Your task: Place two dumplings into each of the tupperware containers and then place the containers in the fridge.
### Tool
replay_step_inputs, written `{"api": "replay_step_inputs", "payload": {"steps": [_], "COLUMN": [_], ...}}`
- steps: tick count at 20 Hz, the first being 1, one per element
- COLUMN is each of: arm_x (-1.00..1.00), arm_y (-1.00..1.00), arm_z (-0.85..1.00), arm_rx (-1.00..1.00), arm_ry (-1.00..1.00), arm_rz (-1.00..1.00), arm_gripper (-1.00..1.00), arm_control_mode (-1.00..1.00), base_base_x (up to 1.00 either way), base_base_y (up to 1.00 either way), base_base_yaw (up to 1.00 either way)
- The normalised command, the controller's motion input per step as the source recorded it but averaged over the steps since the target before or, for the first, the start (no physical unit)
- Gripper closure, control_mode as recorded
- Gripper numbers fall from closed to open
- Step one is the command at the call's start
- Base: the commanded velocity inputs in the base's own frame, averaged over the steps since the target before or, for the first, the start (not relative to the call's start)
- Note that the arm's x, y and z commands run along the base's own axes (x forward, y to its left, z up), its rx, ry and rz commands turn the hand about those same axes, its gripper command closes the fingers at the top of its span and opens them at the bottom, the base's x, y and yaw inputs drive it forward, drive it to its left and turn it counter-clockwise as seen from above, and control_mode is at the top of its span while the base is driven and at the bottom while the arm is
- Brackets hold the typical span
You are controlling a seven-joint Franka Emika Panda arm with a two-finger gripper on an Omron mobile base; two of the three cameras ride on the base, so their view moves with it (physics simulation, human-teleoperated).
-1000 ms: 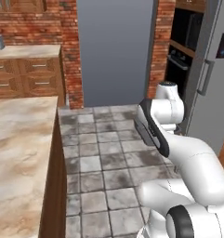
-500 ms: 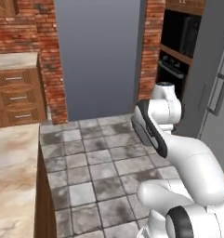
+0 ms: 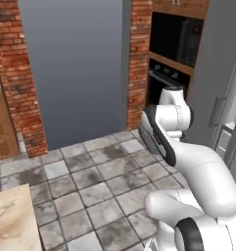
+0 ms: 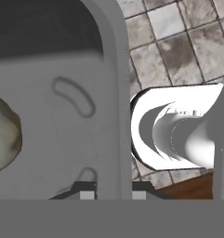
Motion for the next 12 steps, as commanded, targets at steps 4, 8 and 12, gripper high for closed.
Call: {"api": "replay_step_inputs", "payload": {"steps": [4,8,12], "arm_x": [0.00,0.00,0.00], "arm_y": [0.00,0.00,0.00], "arm_z": [0.00,0.00,0.00], "arm_rx": [0.00,0.00,0.00], "arm_ry": [0.00,0.00,0.00], "arm_rz": [0.00,0.00,0.00], "arm_gripper": [1.00,1.00,1.00], "arm_control_mode": [1.00,1.00,1.00], "base_base_x": [1.00,0.90,0.43], "base_base_y": [0.67,0.76,0.54], "base_base_yaw": [-0.40,-0.55,-0.80]}}
